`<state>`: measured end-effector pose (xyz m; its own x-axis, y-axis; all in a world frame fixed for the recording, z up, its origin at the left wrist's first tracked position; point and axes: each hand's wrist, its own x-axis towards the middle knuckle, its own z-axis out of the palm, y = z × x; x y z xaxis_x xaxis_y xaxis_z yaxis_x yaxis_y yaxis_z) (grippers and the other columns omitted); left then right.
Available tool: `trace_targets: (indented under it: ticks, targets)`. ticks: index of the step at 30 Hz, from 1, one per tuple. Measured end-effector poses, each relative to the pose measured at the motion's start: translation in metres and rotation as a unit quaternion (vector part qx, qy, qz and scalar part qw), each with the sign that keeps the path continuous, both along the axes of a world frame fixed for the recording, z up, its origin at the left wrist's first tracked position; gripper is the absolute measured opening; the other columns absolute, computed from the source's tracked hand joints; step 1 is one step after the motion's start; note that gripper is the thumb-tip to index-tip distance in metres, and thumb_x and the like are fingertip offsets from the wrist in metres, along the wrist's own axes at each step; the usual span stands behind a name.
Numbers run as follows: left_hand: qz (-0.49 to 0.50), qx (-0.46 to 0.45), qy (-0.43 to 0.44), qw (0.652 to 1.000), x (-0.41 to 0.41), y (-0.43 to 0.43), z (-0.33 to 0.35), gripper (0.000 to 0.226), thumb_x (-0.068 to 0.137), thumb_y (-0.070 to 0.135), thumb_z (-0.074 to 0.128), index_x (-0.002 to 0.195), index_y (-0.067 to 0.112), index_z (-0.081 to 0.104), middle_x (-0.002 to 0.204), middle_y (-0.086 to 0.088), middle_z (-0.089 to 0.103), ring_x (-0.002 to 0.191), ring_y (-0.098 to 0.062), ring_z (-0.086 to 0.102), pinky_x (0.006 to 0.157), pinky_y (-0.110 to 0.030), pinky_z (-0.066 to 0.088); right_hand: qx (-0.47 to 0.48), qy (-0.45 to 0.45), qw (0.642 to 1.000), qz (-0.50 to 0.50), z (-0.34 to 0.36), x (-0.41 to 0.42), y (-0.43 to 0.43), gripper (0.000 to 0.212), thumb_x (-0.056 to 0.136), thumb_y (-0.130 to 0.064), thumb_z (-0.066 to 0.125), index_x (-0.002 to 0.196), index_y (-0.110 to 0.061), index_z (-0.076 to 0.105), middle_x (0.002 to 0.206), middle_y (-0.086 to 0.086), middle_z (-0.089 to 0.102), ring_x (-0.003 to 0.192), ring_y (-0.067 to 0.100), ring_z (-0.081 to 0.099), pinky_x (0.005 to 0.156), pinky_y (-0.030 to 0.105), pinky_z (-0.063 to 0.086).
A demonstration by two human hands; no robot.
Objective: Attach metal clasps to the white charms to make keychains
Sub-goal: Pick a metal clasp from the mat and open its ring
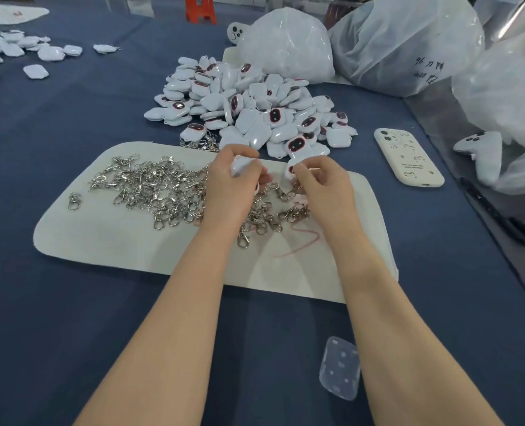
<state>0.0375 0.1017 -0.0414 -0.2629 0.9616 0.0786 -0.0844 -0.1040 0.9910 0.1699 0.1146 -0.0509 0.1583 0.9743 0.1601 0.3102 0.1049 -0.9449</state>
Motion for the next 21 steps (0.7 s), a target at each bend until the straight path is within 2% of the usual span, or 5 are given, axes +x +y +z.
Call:
trace_targets:
  ticks: [4,7,10,14,21]
  targets:
    - [-0.075,-0.011,0.099,0.992,-0.001,-0.002,-0.001,0.014,0.085,0.018,0.067,0.080,0.031,0.064,0.083,0.009,0.068,0.061,0.001,0.062,0.059,-0.012,0.051,-0.049,0.117,0.990,0.068,0.006,0.002,-0.003,0.014,0.092,-0.017,0.060,0.079,-0.020,0.064,0.069,-0.002,0.066,0.055,0.001,0.054,0.055,0.015,0.042]
    - [-0.086,0.005,0.142,0.986,0.002,-0.001,-0.003,0.009,0.083,0.021,0.071,0.079,0.028,0.065,0.076,0.011,0.065,0.063,-0.001,0.060,0.068,-0.019,0.052,-0.034,0.086,0.991,0.096,0.008,0.001,-0.002,0.017,0.092,-0.009,0.057,0.082,-0.018,0.068,0.068,-0.003,0.066,0.059,0.003,0.056,0.061,0.018,0.047]
    - [-0.064,0.001,0.199,0.978,0.002,0.003,-0.004,0.016,0.084,0.014,0.068,0.075,0.026,0.063,0.075,0.005,0.064,0.073,-0.019,0.065,0.074,-0.032,0.053,-0.037,0.049,0.991,0.117,0.012,0.002,-0.001,0.020,0.090,-0.001,0.057,0.083,-0.017,0.067,0.070,-0.002,0.067,0.060,0.003,0.058,0.063,0.017,0.049]
    - [-0.055,-0.008,0.214,0.975,0.002,0.006,-0.007,0.024,0.086,0.012,0.065,0.069,0.028,0.060,0.065,0.005,0.063,0.060,-0.013,0.065,0.060,-0.027,0.051,-0.040,-0.004,0.992,0.118,0.012,0.000,0.000,0.015,0.089,-0.002,0.058,0.093,-0.014,0.066,0.087,0.010,0.070,0.075,0.013,0.062,0.076,0.027,0.051]
    - [-0.039,-0.017,0.195,0.980,0.002,0.007,-0.008,0.020,0.083,0.016,0.065,0.068,0.028,0.060,0.061,0.004,0.063,0.068,-0.021,0.069,0.064,-0.031,0.052,-0.002,-0.059,0.994,0.089,0.011,-0.004,0.001,0.020,0.090,-0.002,0.054,0.094,-0.019,0.063,0.090,-0.009,0.064,0.088,0.012,0.060,0.082,0.023,0.048]
